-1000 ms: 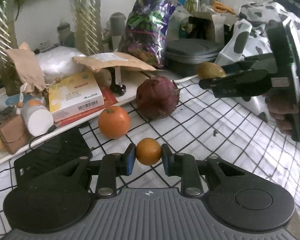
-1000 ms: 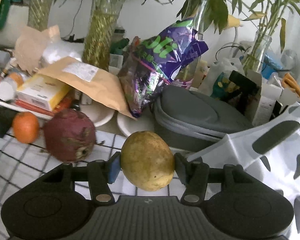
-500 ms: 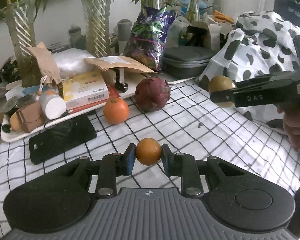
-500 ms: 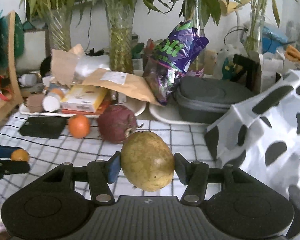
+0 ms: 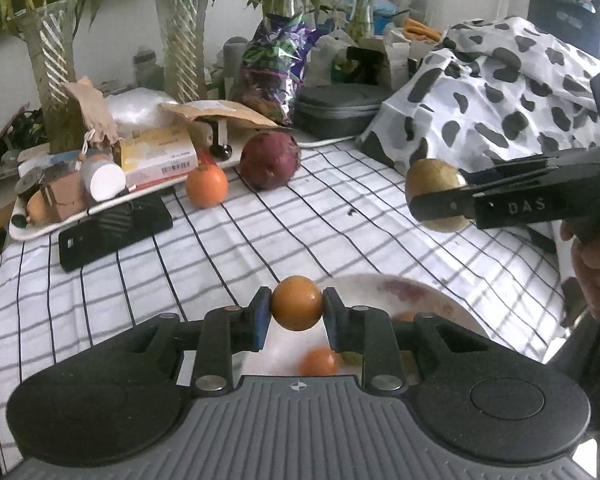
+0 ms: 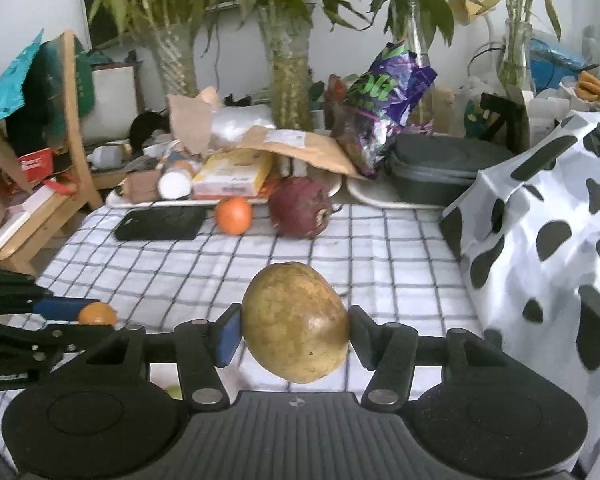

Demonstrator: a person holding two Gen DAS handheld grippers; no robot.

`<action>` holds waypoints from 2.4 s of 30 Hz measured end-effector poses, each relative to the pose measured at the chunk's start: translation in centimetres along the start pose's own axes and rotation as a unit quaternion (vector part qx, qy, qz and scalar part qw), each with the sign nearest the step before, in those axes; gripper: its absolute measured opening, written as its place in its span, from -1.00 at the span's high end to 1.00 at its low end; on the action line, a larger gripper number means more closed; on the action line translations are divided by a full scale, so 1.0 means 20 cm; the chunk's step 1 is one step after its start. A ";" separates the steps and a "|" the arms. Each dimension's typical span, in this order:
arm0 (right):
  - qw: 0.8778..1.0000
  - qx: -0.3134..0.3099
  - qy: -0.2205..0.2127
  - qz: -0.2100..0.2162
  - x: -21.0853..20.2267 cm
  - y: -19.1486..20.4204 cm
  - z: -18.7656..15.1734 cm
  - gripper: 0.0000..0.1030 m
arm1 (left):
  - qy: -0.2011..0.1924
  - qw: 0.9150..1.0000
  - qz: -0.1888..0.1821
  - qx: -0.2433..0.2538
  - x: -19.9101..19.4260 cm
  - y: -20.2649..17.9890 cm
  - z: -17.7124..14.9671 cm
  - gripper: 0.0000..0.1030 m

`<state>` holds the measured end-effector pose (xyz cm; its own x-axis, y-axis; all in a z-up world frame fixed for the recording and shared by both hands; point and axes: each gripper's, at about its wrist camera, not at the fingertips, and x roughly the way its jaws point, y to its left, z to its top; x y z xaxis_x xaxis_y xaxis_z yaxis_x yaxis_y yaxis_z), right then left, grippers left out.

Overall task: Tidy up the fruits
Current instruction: 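Carry the tomato and yellow fruit over the plate and open both tools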

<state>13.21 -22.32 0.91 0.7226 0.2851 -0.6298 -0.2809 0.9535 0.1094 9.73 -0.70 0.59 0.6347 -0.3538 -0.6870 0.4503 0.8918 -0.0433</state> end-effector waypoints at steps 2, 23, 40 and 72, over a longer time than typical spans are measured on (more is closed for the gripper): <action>1.000 -0.001 0.006 0.010 -0.04 0.03 -0.04 -0.12 | 0.002 1.000 -0.001 0.000 -0.03 -0.02 -0.03 0.48; 0.979 -0.124 0.121 0.109 -0.15 0.46 -0.40 -0.13 | 0.013 0.999 0.014 -0.048 -0.19 -0.03 -0.22 0.48; 0.985 -0.118 0.095 0.085 -0.17 0.42 -0.37 -0.96 | 0.028 0.998 0.004 -0.058 -0.18 -0.01 -0.25 0.48; 0.994 -0.075 0.079 0.032 -0.23 0.34 -0.36 -1.00 | 0.069 0.997 0.039 -0.004 -0.17 -0.19 -0.30 -0.17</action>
<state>3.35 -17.84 -0.98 0.5951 0.3143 -0.7396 -0.4218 0.9055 0.0454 2.00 -1.21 -1.22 0.5755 -0.2418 -0.7812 0.3982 0.9173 0.0095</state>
